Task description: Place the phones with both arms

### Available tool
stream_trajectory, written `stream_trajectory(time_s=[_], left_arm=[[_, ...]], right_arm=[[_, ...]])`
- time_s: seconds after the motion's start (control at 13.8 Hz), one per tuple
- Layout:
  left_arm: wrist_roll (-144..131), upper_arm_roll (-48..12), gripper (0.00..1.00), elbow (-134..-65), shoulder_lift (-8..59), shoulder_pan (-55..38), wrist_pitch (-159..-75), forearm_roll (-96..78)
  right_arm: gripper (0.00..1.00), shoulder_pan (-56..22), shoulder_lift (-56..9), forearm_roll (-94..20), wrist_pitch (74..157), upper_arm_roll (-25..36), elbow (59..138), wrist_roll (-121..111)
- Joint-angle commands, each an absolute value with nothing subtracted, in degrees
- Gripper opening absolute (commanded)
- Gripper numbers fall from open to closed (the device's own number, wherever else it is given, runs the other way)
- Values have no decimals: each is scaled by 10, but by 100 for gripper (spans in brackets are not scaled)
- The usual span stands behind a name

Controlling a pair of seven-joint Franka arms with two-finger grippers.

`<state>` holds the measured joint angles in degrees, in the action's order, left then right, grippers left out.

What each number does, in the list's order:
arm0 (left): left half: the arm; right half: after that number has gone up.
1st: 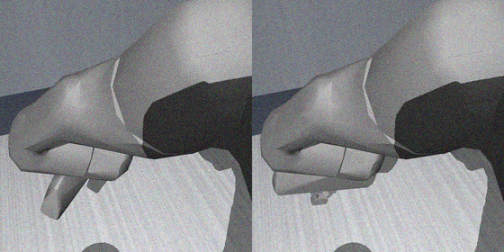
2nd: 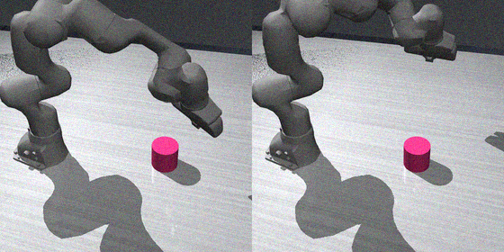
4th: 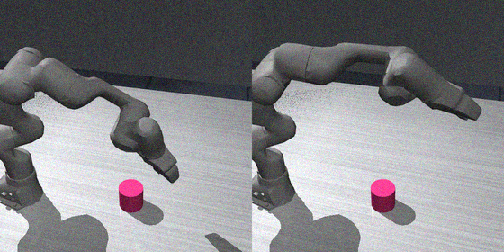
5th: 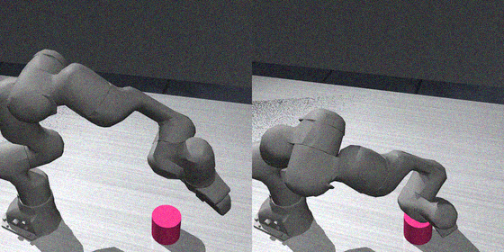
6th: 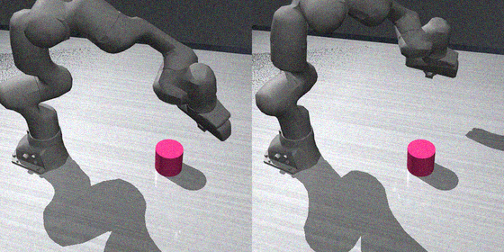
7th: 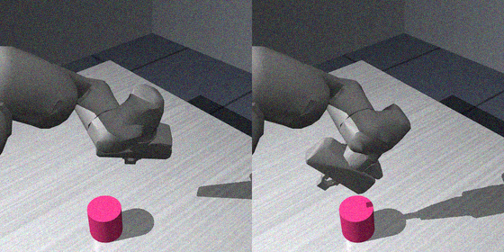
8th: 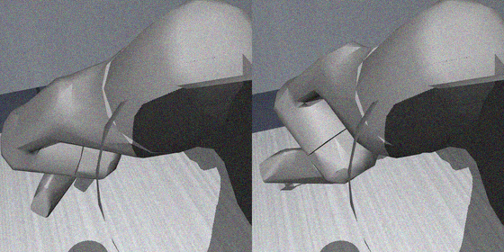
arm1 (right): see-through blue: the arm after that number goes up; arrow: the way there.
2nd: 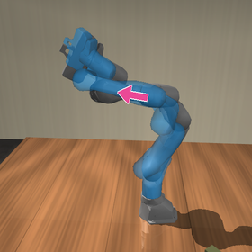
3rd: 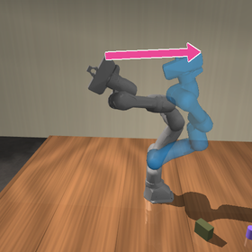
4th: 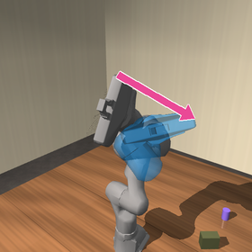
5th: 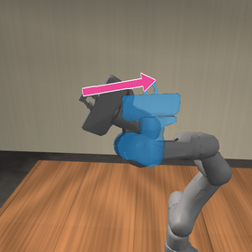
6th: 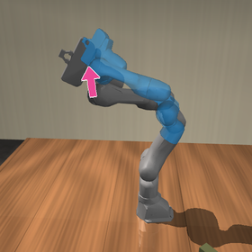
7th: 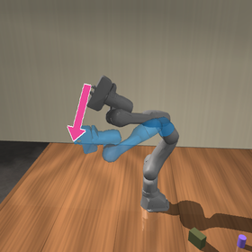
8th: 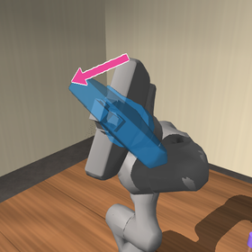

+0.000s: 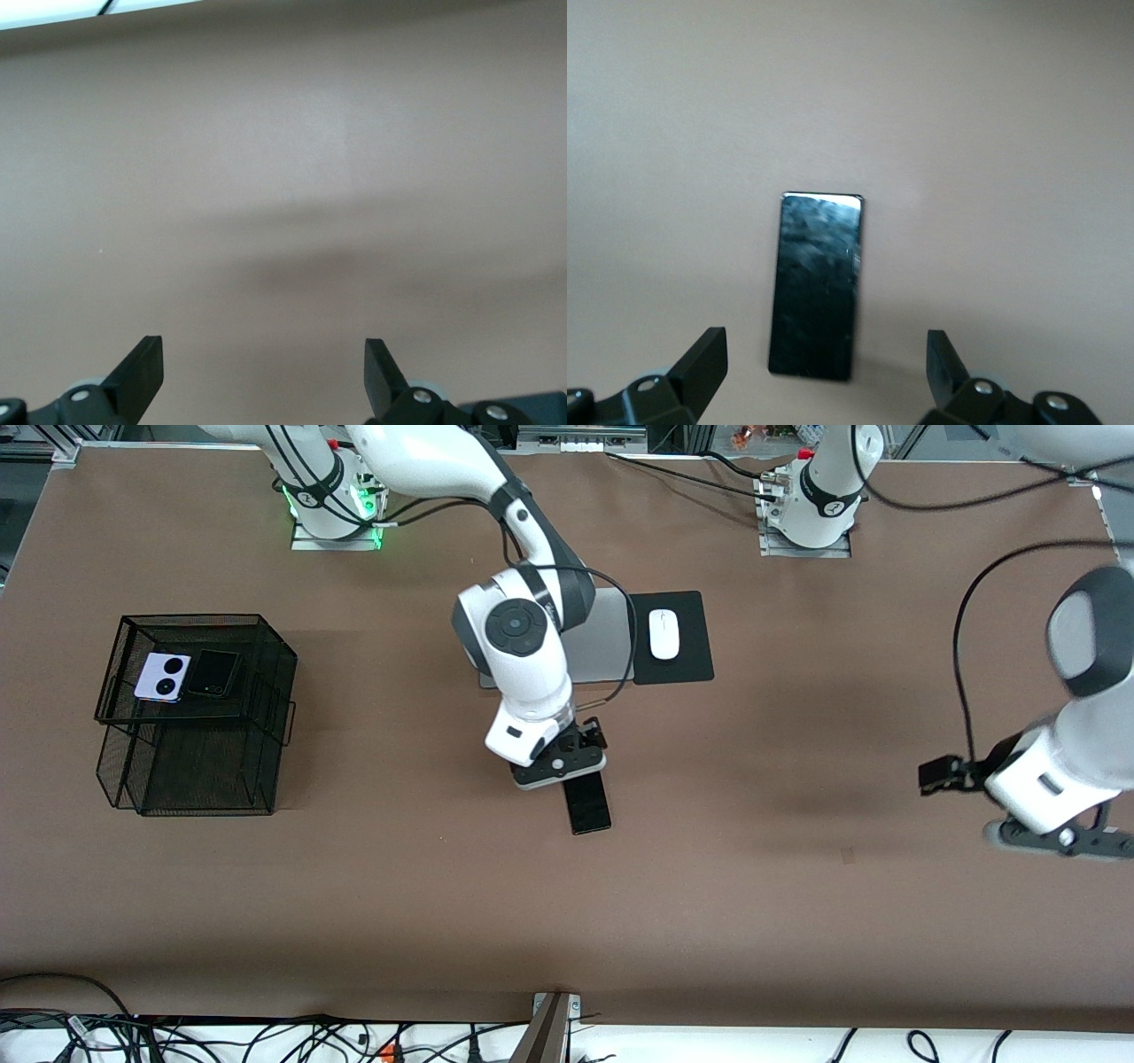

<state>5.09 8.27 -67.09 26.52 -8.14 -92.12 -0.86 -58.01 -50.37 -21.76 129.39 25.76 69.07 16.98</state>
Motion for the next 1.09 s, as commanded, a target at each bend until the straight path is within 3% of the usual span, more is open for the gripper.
stream_trajectory(time_s=[0.0,0.29,0.65,1.01], left_arm=[[61,68,100,-770,157,-80,-922,-11],[58,62,100,-766,125,-83,-853,-1],[52,44,100,-779,89,-88,-852,13],[54,31,100,-838,48,-88,-859,9]], right_arm=[[99,-570,-545,-228,1344,250,663,186],[99,-570,-584,-224,1398,230,662,188],[99,-578,-608,-220,1417,229,664,189],[99,-586,-618,-205,1437,229,672,191]])
